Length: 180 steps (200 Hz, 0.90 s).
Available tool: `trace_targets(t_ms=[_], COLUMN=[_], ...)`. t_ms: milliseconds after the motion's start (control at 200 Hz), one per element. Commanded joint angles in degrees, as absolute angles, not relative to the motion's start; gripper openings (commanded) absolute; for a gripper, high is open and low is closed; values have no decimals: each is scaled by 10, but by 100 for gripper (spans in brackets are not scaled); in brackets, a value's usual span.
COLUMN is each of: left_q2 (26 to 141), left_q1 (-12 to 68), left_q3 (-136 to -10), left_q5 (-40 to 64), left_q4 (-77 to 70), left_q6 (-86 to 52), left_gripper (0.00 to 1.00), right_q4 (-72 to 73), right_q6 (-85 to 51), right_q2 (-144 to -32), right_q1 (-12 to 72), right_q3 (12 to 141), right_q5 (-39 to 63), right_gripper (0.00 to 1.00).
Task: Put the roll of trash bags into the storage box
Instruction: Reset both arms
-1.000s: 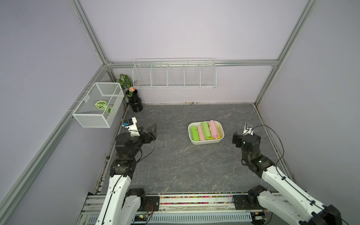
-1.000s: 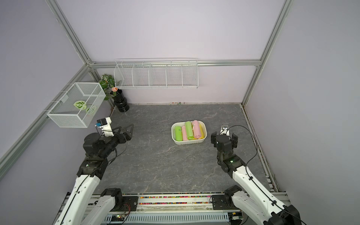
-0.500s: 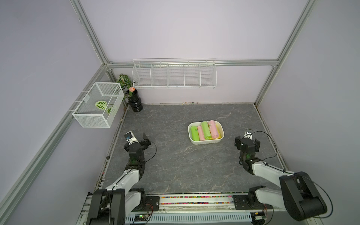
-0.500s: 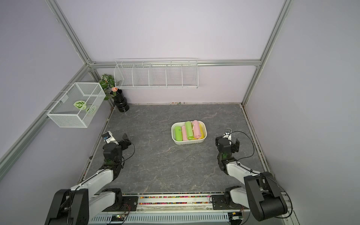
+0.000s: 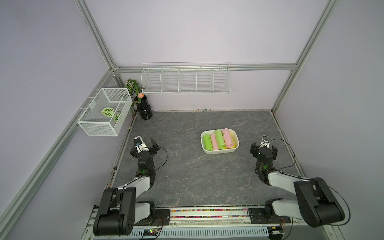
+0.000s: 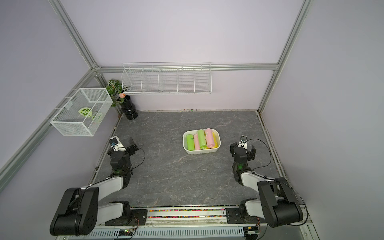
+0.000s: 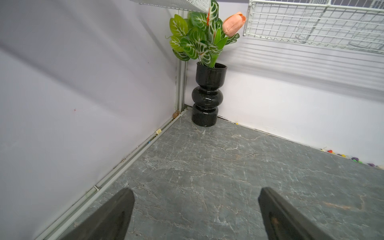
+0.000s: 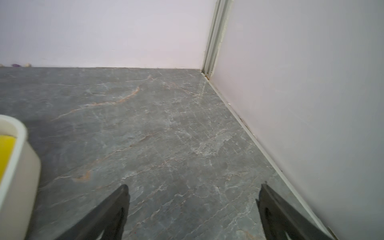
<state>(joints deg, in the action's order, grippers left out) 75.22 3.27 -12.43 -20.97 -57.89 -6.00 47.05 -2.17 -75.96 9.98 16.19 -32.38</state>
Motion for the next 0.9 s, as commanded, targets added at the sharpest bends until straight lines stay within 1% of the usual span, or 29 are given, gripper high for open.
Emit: trace_targets(t_ms=[0,55,95,125,175,215,285,320,350,380,480,560,645,700,895], left_q2=[820,838,834,828,867,895,861,872,885,890,863,877,865,870,868], left_q1=[29,29,29,29,27,27,26,25,25,25,23,22,22,22,22], left_q3=[-84,-85,-95,-111,-141,-164,-208,-198,-188,-184,-208,-196,-208,-203,-206], left_q5=[-205,-185,-165,-146,-147,-152,-150,-149,-145,-145,-146,-145,-146,-146,-147], left_q4=[-731,-743,-705,-649,-651,-653,-506,-544,-595,-610,-512,-562,-519,-540,-530], left_q6=[-52,-39,-38,-40,-28,-17,-43,-35,-26,-24,-43,-33,-44,-39,-42], left_gripper=[100,100,100,100,100,100,100,100,100,100,100,100,100,100,100], right_q4=[598,654,685,718,758,708,575,534,530,525,507,506,506,506,507], right_q6=[-14,-8,2,14,27,18,-9,-13,-14,-18,-23,-24,-24,-24,-23], right_q2=[-802,-843,-879,-908,-937,-917,-878,-880,-888,-886,-882,-880,-881,-881,-881], right_q1=[96,96,96,97,101,105,101,94,87,81,79,78,79,78,79], right_q3=[129,121,121,124,132,142,180,202,211,212,217,216,215,215,215], right_q5=[-282,-268,-250,-250,-260,-268,-282,-270,-259,-249,-247,-248,-248,-247,-247], right_gripper=[98,98,98,98,98,98,98,98,98,98,99,99,99,99,99])
